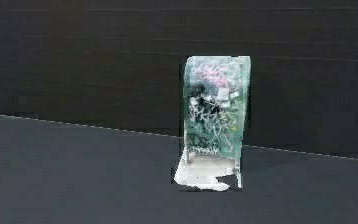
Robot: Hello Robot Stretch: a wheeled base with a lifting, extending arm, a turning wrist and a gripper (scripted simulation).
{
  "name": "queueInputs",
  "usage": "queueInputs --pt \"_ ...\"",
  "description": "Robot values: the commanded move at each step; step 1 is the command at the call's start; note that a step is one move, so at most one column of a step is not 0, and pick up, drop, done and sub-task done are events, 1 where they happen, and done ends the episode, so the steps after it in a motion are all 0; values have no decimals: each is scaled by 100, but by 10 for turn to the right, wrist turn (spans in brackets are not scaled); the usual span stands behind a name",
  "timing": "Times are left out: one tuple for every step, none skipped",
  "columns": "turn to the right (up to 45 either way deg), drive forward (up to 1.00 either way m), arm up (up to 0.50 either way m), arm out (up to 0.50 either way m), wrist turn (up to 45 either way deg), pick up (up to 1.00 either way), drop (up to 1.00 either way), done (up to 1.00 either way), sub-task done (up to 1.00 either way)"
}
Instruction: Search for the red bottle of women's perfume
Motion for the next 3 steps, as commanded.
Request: queueInputs --pt "-450 0 0 0 0 0 0 0 0" --pt "-150 0 0 0 0 0 0 0 0" --pt "0 100 0 0 0 0 0 0 0"
